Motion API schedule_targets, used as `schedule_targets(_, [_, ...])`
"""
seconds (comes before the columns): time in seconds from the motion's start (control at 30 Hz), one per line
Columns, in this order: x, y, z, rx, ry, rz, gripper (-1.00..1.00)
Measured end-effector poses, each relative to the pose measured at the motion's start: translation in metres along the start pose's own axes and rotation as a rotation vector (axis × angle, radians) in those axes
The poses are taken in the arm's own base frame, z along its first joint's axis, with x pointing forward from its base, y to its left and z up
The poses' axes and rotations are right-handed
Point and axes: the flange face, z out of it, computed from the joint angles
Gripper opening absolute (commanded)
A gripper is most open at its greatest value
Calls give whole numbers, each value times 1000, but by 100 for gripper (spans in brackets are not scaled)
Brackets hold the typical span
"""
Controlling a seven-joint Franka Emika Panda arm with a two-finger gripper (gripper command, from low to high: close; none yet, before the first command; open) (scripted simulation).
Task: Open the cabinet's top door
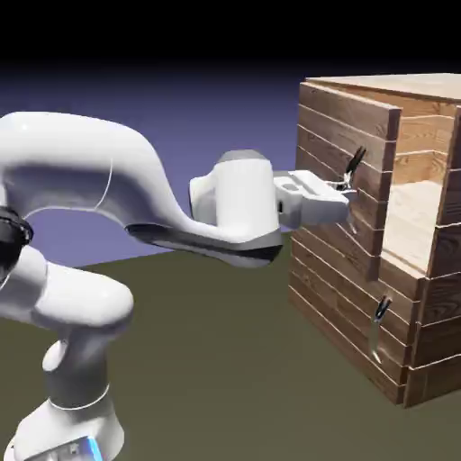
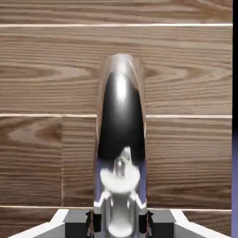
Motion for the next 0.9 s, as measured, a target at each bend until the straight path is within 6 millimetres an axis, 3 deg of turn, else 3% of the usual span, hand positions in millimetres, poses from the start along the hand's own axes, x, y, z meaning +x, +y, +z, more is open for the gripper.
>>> schedule_targets(0.4, [-21, -21, -65, -114, 114, 0, -100])
schedule_targets(0.9, [-46, -46, -120, -217, 223, 7, -100])
